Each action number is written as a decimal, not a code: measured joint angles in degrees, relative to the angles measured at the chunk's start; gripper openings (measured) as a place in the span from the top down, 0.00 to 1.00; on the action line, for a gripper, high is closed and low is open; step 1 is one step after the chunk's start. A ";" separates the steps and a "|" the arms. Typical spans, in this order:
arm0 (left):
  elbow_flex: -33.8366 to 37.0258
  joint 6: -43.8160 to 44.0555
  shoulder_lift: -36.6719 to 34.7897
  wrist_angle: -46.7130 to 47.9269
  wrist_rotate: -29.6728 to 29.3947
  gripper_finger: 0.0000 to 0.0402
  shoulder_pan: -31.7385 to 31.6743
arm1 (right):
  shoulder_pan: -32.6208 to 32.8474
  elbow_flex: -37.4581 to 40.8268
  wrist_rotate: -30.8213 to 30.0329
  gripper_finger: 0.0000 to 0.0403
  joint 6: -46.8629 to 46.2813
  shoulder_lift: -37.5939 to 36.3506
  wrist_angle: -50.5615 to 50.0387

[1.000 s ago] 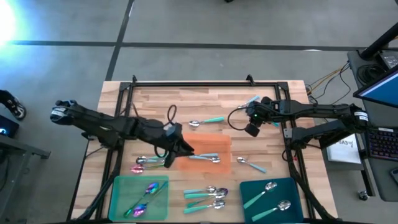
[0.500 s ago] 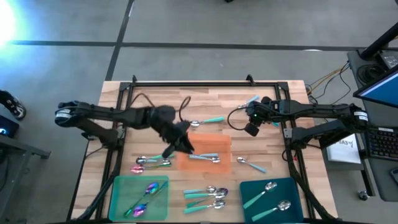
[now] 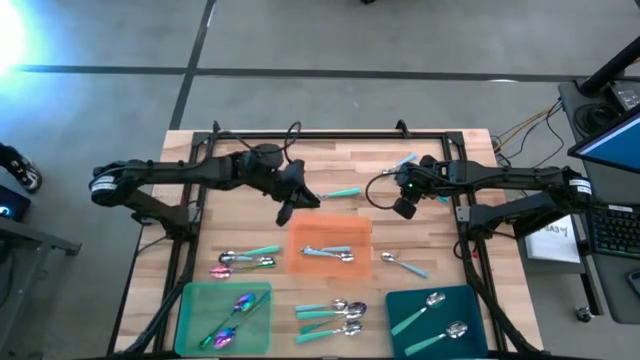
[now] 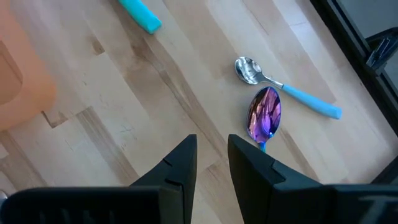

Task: Sort silverware by color (type)
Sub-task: Put the green spoon into the blue bin

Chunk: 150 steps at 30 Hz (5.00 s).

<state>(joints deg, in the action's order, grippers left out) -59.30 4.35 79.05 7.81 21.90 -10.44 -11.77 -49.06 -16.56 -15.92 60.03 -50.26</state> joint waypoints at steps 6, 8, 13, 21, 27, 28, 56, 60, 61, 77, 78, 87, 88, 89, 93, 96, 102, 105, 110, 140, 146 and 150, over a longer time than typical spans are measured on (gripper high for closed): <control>0.28 0.41 4.34 0.33 -4.41 0.80 0.13 | 0.00 0.00 0.00 0.80 0.02 0.02 0.00; 0.65 0.53 5.13 0.79 -9.79 0.76 0.14 | 0.00 0.00 0.00 0.80 0.02 0.02 0.02; 0.29 3.58 7.97 -2.88 -13.93 0.69 0.08 | 0.00 0.00 0.01 0.80 0.02 0.02 0.03; 0.87 1.99 8.41 -3.47 -22.72 0.68 0.98 | 0.00 0.00 0.02 0.80 0.02 0.04 0.09; 0.89 1.94 8.35 -8.12 -23.02 0.68 4.18 | 0.00 0.00 0.02 0.80 0.02 0.04 0.17; 0.89 2.13 8.35 -8.28 -23.83 0.68 4.69 | 0.00 0.00 0.00 0.80 0.02 0.04 0.17; 3.21 7.08 4.01 6.33 -32.19 0.71 8.87 | -2.14 -0.02 0.70 0.80 0.83 11.94 29.09; 3.64 10.87 1.57 10.85 -39.72 0.71 12.22 | -3.76 -2.23 6.43 0.80 3.33 17.55 29.15; 3.64 12.16 0.98 12.18 -41.91 0.71 13.30 | -3.96 -2.80 7.45 0.80 4.26 18.56 29.11; 3.69 32.42 -2.34 25.86 -61.95 0.71 25.82 | -4.66 -10.81 13.87 0.63 17.97 31.74 28.22; 3.69 32.61 -2.34 25.84 -61.95 0.71 25.98 | -4.75 -11.25 13.58 0.62 18.09 32.67 28.33; 3.69 32.23 -2.34 25.72 -61.97 0.71 26.28 | -5.52 -15.53 13.85 0.61 21.54 41.11 28.04; 3.69 32.14 -2.34 25.73 -61.97 0.71 26.28 | -5.53 -15.98 14.02 0.62 21.87 41.74 28.09; 3.69 31.91 -2.34 25.73 -61.97 0.71 26.28 | -5.70 -16.63 13.99 0.63 22.34 42.34 28.10; 3.69 31.02 -2.33 25.72 -61.96 0.71 26.28 | -6.31 -18.35 14.24 0.66 23.13 43.90 28.22; 3.69 30.91 -2.33 25.83 -61.97 0.71 26.28 | -6.67 -18.51 13.84 0.68 23.23 44.02 28.24; 3.71 30.90 -2.32 25.88 -61.96 0.71 26.28 | -6.80 -18.62 13.55 0.71 22.79 44.04 25.78; 3.71 30.91 -2.32 25.88 -61.95 0.71 26.28 | -6.72 -19.08 13.64 0.71 22.10 43.74 23.56; 3.71 30.91 -2.32 25.69 -61.96 0.71 26.28 | -6.60 -20.09 13.57 0.71 22.71 42.05 22.14; 3.73 31.33 -2.32 24.79 -61.87 0.71 26.39 | -8.63 -20.81 21.05 0.71 45.10 43.49 16.93; 3.73 31.33 -2.32 24.85 -61.86 0.71 26.39 | -8.70 -20.71 21.33 0.71 44.43 46.45 16.41; 3.73 31.35 -2.32 24.99 -61.84 0.71 26.39 | -8.68 -20.68 21.35 0.72 42.69 47.30 16.33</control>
<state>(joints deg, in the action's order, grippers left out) -55.57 35.70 76.73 32.80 -39.94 15.94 -20.45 -69.73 4.80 26.77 107.33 -33.93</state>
